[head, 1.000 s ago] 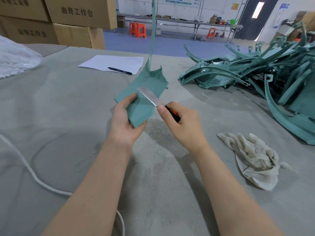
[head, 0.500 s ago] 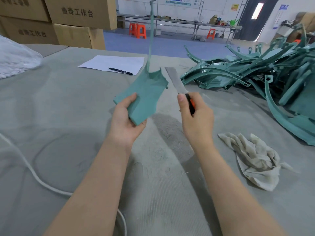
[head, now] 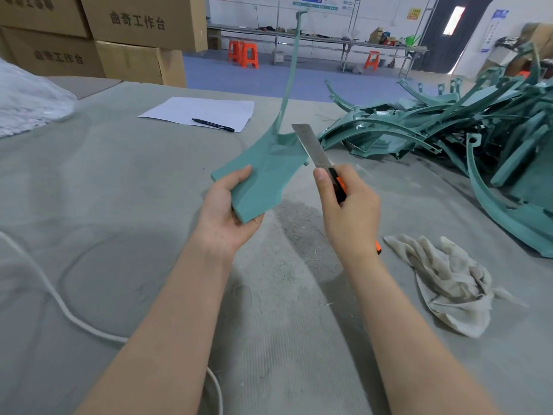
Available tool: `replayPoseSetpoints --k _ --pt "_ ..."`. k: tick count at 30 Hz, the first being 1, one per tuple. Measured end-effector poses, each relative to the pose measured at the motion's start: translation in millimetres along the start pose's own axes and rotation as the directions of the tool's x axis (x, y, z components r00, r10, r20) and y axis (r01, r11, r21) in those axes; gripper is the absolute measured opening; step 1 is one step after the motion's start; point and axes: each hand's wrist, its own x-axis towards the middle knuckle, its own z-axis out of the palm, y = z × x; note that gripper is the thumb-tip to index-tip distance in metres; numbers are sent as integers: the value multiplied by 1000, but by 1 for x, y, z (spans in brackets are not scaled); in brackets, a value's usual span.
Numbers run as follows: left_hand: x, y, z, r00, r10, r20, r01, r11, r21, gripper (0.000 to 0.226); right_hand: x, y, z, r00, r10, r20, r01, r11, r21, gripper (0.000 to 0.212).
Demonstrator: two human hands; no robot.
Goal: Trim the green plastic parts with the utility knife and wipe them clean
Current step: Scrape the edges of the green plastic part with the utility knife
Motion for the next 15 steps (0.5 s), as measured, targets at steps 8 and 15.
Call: replayPoseSetpoints --k 8,15 --pt "5 0 -4 1000 -11 -14 11 1000 -2 5 0 0 0 999 -12 35 12 1000 5 24" --pt "6 0 -4 1000 0 -23 0 1000 -15 5 1 3 1 997 -18 80 15 999 33 27"
